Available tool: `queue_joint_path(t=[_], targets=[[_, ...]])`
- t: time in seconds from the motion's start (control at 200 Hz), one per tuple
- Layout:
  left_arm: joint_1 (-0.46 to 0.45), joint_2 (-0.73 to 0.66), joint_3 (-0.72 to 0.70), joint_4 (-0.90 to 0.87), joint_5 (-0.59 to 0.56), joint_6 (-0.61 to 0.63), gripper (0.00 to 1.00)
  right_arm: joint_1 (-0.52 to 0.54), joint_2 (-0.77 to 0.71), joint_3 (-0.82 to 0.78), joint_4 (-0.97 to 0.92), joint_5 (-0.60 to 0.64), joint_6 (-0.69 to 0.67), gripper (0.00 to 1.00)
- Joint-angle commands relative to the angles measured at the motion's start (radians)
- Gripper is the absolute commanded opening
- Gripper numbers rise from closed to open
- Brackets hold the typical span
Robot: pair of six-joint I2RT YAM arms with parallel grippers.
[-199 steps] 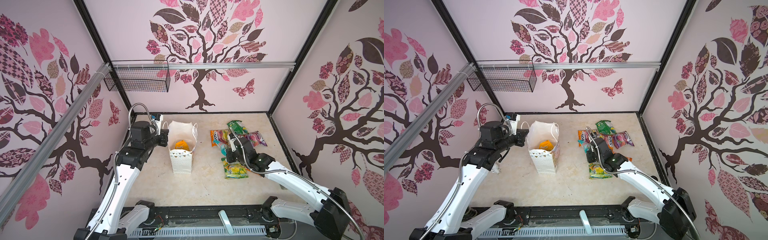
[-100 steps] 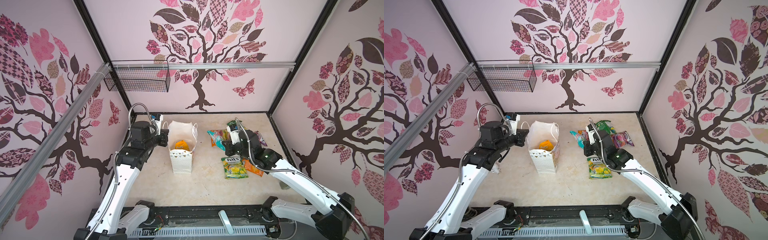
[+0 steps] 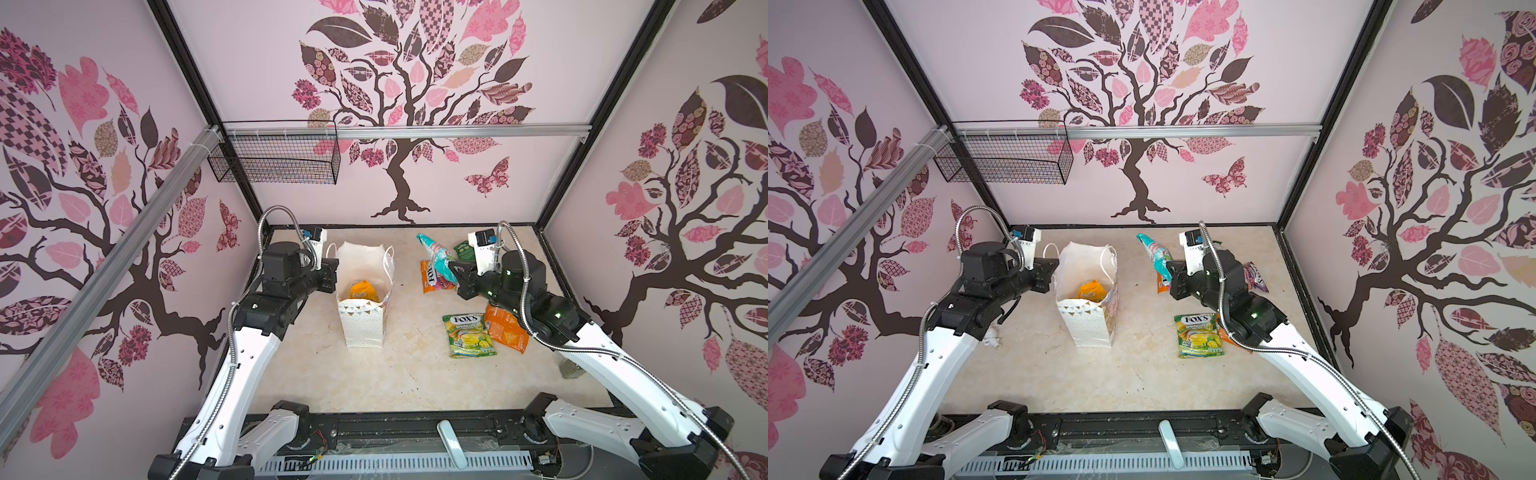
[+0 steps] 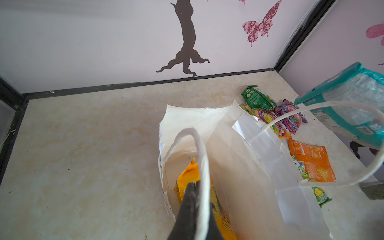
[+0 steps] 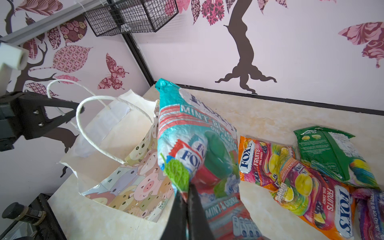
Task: Place the snacks into the paper bag
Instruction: Place the snack in the paper bag.
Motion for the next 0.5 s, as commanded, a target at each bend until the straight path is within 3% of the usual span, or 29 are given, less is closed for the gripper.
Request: queue_joint_path(t=[0.0, 0.225, 0.495], targets=[[0.003, 0.008, -0.012, 0.016, 0.010, -0.003, 0.00, 0.021, -0.019, 0.089, 0.098, -0.027, -0.008, 0.00], [0.003, 0.004, -0.011, 0.014, 0.008, -0.004, 0.00, 0.149, 0.016, 0.173, 0.150, 0.048, -0.053, 0.00], [0.002, -0.012, -0.014, 0.022, 0.016, -0.013, 0.00, 0.175, 0.056, 0.200, 0.290, -0.058, 0.040, 0.00]])
